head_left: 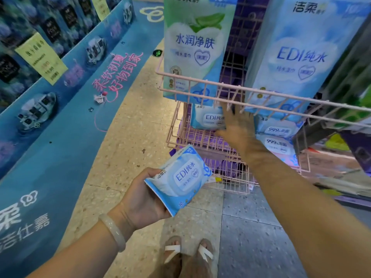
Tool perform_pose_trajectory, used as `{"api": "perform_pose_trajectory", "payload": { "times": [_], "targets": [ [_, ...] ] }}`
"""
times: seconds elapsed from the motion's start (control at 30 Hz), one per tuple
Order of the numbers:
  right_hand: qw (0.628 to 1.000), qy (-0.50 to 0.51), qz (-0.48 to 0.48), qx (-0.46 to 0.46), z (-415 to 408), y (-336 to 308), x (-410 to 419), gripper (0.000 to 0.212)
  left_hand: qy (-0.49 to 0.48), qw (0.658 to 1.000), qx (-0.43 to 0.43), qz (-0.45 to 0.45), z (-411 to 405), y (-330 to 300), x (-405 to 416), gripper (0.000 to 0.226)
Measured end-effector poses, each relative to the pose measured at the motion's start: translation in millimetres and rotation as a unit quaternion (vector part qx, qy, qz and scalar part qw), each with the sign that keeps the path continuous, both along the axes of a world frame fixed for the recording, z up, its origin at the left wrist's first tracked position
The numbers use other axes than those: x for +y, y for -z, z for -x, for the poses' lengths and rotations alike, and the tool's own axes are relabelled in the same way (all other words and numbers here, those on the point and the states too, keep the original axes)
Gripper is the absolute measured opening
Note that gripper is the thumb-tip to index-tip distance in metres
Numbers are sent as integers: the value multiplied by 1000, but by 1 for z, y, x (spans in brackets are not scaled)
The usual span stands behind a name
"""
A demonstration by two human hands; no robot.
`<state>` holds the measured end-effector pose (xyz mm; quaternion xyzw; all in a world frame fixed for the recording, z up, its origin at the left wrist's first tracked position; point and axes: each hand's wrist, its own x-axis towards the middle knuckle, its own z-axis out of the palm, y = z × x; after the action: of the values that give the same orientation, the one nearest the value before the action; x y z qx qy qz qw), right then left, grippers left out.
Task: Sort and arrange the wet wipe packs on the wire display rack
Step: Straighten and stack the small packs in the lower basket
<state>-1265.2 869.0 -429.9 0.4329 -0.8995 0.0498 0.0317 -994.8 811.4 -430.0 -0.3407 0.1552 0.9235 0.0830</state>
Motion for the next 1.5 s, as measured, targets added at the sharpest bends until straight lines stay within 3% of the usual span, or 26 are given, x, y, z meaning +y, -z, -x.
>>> {"api": "perform_pose_trajectory", "payload": {
  "times": [0.07, 0.1, 0.17, 0.23, 0.27, 0.37, 0.5, 0.57, 0.6, 0.7, 0.77, 0.87, 1.0, 1.07, 1.1, 1.13, 1.17, 1.23, 1.3, 1.33, 1.43, 1.5],
  "targets": [
    [996, 40, 52, -55, -5, -6, 11, 75, 9, 1000, 8, -1, 3, 0, 0, 56],
    [982, 74, 120, -127, -12, -11, 20, 66, 14, 1000, 12, -3, 5, 0, -1, 56],
    [894, 118, 249, -353, -31, -22, 44, 39, 34, 999, 11, -2, 11, -1, -2, 58],
    [806, 61, 210, -550, -52, -32, 68, 22, 71, 997, 9, 12, 22, -5, -4, 60],
    [781, 22, 168, -602, -59, -38, 76, 27, 90, 996, 13, 21, 30, -8, -5, 61],
    [756, -2, 170, -632, -56, -51, 80, 45, 119, 990, 46, 64, 57, -23, -8, 57],
    [707, 87, 320, -625, -36, -56, 71, 35, 108, 987, 56, 104, 90, -56, -27, 53],
    [734, 124, 367, -558, -27, -50, 62, 29, 61, 975, -4, 213, 107, -67, -37, 46],
    [755, 143, 369, -522, -23, -44, 57, 29, 56, 946, -43, 316, 115, -69, -38, 38],
    [822, 176, 269, -470, -17, -26, 46, 38, 155, 798, -162, 559, 137, -62, -35, 45],
    [845, 188, 195, -460, -14, -17, 46, 40, 223, 753, -173, 594, 145, -51, -36, 46],
    [862, 177, 173, -443, -10, -13, 46, 33, 244, 718, -155, 634, 149, -38, -41, 36],
    [880, 183, 162, -407, -10, -16, 42, 46, 247, 685, -142, 670, 150, -25, -51, 24],
    [903, 174, 100, -380, -11, -15, 40, 31, 300, 655, -146, 678, 152, -21, -55, 22],
    [911, 177, 69, -366, -13, -15, 39, 36, 325, 638, -154, 681, 153, -20, -57, 23],
    [916, 179, 47, -356, -15, -17, 37, 42, 335, 634, -160, 678, 155, -20, -57, 23],
    [917, 179, 38, -355, -14, -19, 35, 42, 324, 653, -154, 667, 157, -21, -58, 22],
    [914, 169, 46, -365, -9, -21, 34, 26, 259, 720, -118, 633, 161, -21, -59, 31],
    [898, 168, 88, -397, -8, -24, 31, 47, 193, 766, -81, 607, 162, -21, -56, 34],
    [877, 165, 126, -433, -7, -25, 29, 47, 167, 774, -67, 607, 164, -21, -54, 27],
    [823, 150, 201, -510, -10, -23, 22, 8, 91, 789, -70, 603, 170, -21, -51, 16],
    [809, 153, 231, -518, -11, -20, 19, 11, 60, 792, -62, 605, 169, -18, -53, 17]
  ]
}}
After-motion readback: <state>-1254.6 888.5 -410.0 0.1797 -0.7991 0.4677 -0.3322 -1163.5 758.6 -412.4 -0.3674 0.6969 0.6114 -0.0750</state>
